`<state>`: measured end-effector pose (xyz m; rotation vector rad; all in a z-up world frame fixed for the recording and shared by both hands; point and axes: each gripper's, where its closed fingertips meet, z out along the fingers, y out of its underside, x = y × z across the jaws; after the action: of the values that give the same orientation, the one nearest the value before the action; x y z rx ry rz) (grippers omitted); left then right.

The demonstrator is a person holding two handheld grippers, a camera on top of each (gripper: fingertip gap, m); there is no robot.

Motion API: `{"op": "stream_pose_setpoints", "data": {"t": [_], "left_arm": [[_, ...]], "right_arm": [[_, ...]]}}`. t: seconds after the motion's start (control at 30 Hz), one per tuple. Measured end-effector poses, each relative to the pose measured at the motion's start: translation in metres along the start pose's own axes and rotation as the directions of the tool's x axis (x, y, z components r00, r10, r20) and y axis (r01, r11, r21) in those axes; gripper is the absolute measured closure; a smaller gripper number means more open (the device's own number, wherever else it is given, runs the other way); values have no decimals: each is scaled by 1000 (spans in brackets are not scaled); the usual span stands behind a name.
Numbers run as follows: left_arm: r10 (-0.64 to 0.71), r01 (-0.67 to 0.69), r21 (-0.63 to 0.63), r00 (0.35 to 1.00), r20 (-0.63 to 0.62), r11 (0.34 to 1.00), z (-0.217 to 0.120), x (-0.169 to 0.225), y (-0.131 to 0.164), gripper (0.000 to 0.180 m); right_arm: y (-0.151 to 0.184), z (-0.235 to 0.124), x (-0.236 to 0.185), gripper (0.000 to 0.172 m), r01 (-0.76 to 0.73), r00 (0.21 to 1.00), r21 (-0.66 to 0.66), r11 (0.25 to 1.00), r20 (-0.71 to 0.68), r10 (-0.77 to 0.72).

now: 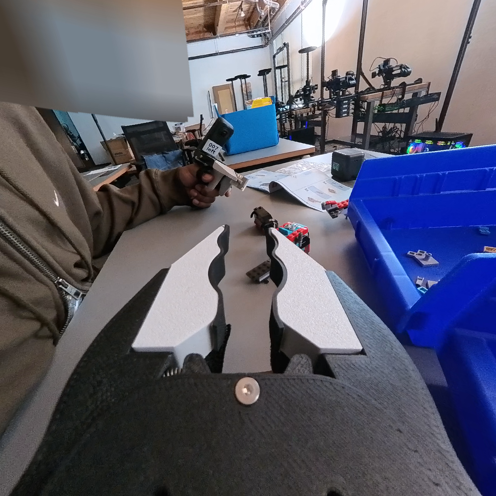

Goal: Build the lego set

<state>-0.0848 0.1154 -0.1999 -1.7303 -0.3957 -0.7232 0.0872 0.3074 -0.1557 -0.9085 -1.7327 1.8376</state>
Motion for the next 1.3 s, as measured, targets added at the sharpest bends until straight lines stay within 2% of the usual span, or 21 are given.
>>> {"op": "stream_pose_setpoints", "data": {"t": [0.5, 1.3], "left_arm": [[26, -26, -8, 999, 34, 1000, 2, 0, 3, 170], [17, -19, 14, 993, 120, 1000, 3, -11, 0, 170]], "right_arm": [[4, 7, -18, 144, -1, 999, -11, 1000, 34, 2], [10, -3, -44, 143, -11, 992, -35, 999, 127, 15]]}}
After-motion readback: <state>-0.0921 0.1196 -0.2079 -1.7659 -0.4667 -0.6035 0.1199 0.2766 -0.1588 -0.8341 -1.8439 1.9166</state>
